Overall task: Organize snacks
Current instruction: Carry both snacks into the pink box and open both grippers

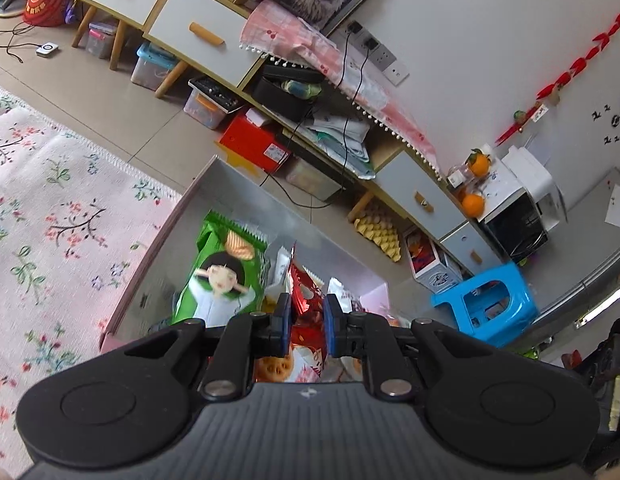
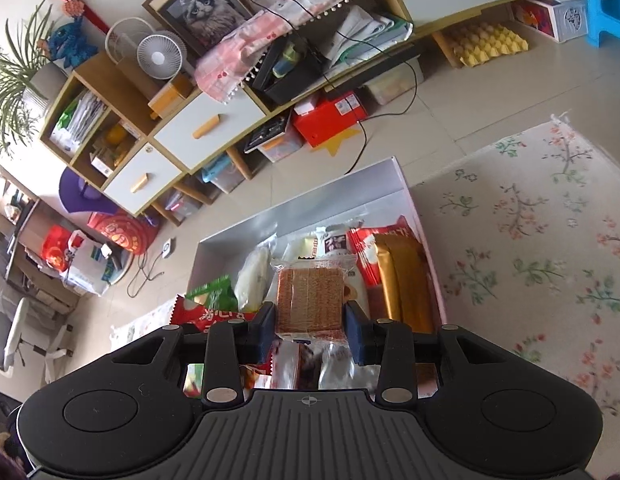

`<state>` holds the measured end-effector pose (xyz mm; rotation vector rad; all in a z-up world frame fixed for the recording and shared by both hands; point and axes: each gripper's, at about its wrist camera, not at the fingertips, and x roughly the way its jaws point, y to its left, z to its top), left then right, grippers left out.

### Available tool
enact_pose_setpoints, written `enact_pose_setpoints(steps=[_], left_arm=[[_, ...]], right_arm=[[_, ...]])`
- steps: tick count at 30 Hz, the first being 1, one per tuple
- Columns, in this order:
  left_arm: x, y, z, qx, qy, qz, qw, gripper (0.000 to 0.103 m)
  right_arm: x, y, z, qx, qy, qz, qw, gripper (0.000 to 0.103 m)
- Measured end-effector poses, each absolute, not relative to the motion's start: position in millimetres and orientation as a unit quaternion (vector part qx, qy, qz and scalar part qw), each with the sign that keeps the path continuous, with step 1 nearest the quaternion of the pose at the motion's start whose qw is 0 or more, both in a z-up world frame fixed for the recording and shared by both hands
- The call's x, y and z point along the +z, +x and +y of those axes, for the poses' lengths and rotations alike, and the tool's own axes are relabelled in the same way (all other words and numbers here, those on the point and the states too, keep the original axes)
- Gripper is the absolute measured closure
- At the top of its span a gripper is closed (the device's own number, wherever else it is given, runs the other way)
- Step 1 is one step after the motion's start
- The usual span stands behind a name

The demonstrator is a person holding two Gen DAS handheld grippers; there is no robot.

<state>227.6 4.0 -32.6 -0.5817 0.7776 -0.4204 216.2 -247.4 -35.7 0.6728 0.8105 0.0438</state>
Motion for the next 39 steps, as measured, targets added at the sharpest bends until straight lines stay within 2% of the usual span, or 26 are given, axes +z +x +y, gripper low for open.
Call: enact_pose_setpoints(steps=[20, 22, 23, 25, 28, 32, 39], left_arm=[[-38.5, 238.3, -2.8, -0.189, -0.273, 0.359, 0.872, 0.087], [-37.9, 238.5, -3.7, -0.189, -0.265, 0.366, 0.872, 0.082], [-37.3, 237.8, -3.4, -0.188, -0.264, 0.365, 0.873, 0.080], [-35.3, 237.5, -3.3, -0.189, -0.261, 0.367, 0.873, 0.077], [-30.3, 233.7, -4.4, -0.187, -0.254, 0.365, 0.876, 0.065], [-19.6, 225.2, -8.3, -0.180, -0.237, 0.356, 0.886, 0.035], [-4.2, 208.1, -5.6, -0.176, -0.229, 0.369, 0.884, 0.016]], right_arm=[[-48.0, 253.5, -232.4, 0.025, 0.308, 0.375, 0.874, 0.064], [-46.7, 253.7, -232.2, 0.027, 0.308, 0.375, 0.874, 0.064], [-45.9, 253.5, -232.7, 0.029, 0.308, 0.373, 0.875, 0.055], [-44.3, 251.1, -233.9, 0.029, 0.312, 0.370, 0.875, 0.045], [-40.6, 246.1, -235.0, 0.029, 0.310, 0.372, 0.875, 0.043], [-32.3, 234.8, -238.4, 0.025, 0.306, 0.371, 0.876, 0.037], [-15.9, 198.6, -255.7, 0.006, 0.305, 0.371, 0.877, 0.025]])
